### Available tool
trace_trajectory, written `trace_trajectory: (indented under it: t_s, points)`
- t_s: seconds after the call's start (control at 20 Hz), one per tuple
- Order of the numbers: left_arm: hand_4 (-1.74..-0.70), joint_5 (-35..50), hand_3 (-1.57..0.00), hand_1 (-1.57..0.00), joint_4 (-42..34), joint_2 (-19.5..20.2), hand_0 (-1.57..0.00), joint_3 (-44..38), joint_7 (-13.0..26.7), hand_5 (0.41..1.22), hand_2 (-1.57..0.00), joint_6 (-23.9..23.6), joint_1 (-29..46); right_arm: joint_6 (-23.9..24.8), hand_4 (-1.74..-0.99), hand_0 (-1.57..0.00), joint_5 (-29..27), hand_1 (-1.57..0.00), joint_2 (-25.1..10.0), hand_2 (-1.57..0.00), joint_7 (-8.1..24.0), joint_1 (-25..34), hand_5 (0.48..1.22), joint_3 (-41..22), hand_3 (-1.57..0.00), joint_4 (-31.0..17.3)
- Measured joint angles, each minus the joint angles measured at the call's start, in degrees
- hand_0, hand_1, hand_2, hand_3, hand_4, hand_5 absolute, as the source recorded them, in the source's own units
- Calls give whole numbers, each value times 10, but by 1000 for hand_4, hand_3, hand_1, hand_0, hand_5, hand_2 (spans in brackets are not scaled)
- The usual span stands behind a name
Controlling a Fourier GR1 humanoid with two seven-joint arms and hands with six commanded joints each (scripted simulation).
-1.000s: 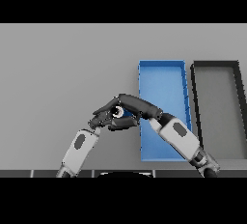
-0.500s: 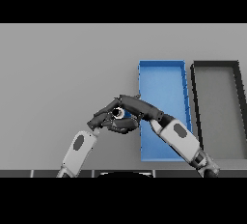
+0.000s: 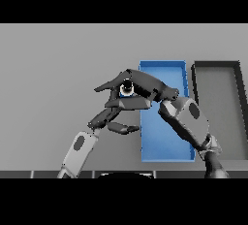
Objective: Pick up the blue pipe and place it into the blue bin.
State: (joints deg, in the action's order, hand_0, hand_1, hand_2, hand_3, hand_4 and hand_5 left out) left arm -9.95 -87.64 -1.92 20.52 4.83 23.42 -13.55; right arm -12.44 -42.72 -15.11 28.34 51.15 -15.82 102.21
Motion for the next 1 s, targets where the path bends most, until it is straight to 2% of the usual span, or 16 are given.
trace_trajectory:
  t_s: [0.05,0.15,0.25,0.4,0.5,0.55,0.65,0.7,0.75,0.85,0.95,1.0]
  points:
    - [-905,5,-2,-2,0,0,-3,-1,1,435,-2,5,0,6,-1741,-1571,-20,-1571,-7,-1571,-1,23,1221,17,-1571,-12]
    - [-902,5,-1,-1,-14,0,-1,1,11,432,-1,2,8,40,-1741,-1571,0,-1571,-28,-1571,-30,68,1221,52,-1571,-49]
    - [-892,4,0,0,-10,5,0,-4,17,428,0,2,1,60,-1741,-1571,25,-1571,-57,-1571,-30,102,1221,75,-1571,-92]
    - [-890,5,0,0,-17,6,0,-1,20,415,0,5,6,60,-1741,-1571,36,-1571,-92,-1571,-30,125,1221,109,-1571,-166]
    - [-882,1,1,1,-13,8,1,-3,11,411,1,2,4,48,-1741,-1571,53,-1571,-114,-1571,-44,115,1221,122,-1571,-206]
    - [-877,0,1,1,-13,9,1,-3,7,412,1,2,3,47,-1741,-1571,64,-1571,-123,-1571,-40,108,1221,124,-1571,-222]
    - [-871,-7,1,1,-10,8,1,-3,14,415,1,-2,-9,45,-1741,-1571,68,-1571,-137,-1571,-38,74,1221,130,-1571,-233]
    - [-869,-3,1,1,-15,17,1,-5,5,418,1,3,-2,54,-1741,-1571,70,-1571,-142,-1571,-37,58,1221,134,-1571,-236]
    - [-867,-3,1,1,-13,13,1,-4,13,419,1,2,-5,57,-1741,-1571,66,-1571,-148,-1571,-33,30,1221,137,-1571,-224]
    - [-866,-9,1,1,-15,12,1,4,3,420,1,0,6,62,-1741,-1571,71,-1571,-154,-1571,-27,-17,1221,132,-1571,-214]
    - [-875,-8,1,1,-17,13,1,5,-3,422,1,0,16,75,-1741,-1571,69,-1571,-165,-1571,-12,-68,1221,131,-1571,-184]
    - [-877,-6,1,1,-14,9,1,2,3,422,1,-2,11,75,-1741,-1571,74,-1571,-165,-1571,-10,-91,1221,127,-1571,-182]
